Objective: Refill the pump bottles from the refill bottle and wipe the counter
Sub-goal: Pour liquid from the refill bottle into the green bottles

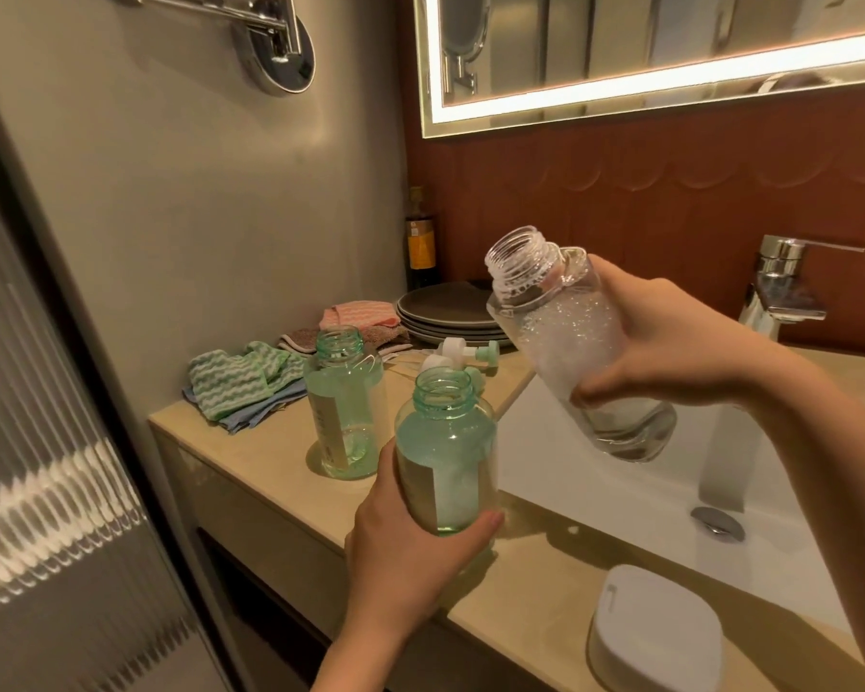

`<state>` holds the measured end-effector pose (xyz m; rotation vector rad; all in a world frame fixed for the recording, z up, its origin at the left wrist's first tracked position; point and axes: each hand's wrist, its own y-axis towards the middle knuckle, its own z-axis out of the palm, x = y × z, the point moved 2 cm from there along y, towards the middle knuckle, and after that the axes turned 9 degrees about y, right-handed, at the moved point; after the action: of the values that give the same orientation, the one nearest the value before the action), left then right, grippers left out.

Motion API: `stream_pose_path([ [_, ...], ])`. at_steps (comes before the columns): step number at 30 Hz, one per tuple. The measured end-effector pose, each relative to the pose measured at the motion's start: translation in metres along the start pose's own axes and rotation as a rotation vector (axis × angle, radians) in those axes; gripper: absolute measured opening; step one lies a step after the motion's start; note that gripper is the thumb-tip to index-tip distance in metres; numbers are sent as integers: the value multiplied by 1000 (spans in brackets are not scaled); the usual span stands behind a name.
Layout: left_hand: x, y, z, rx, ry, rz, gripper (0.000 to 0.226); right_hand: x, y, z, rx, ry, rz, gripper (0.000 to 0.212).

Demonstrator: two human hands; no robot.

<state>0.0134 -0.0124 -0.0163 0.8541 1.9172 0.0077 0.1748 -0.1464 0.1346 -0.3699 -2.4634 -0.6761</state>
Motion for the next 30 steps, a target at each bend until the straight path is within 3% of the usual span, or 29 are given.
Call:
stream_pose_path([
  [5,7,2,-4,-130,62,-75,109,1,-2,1,2,-34,10,91],
  [16,16,38,-8,-216,399,-191,102,6,-1,5,4,-109,-21,91],
  [26,13,75,9,-202,497,-302,101,12,0,10,-4,-201,23,98],
  [30,14,81,7,-220,429,-304,109,10,2,12,-14,-189,10,95],
])
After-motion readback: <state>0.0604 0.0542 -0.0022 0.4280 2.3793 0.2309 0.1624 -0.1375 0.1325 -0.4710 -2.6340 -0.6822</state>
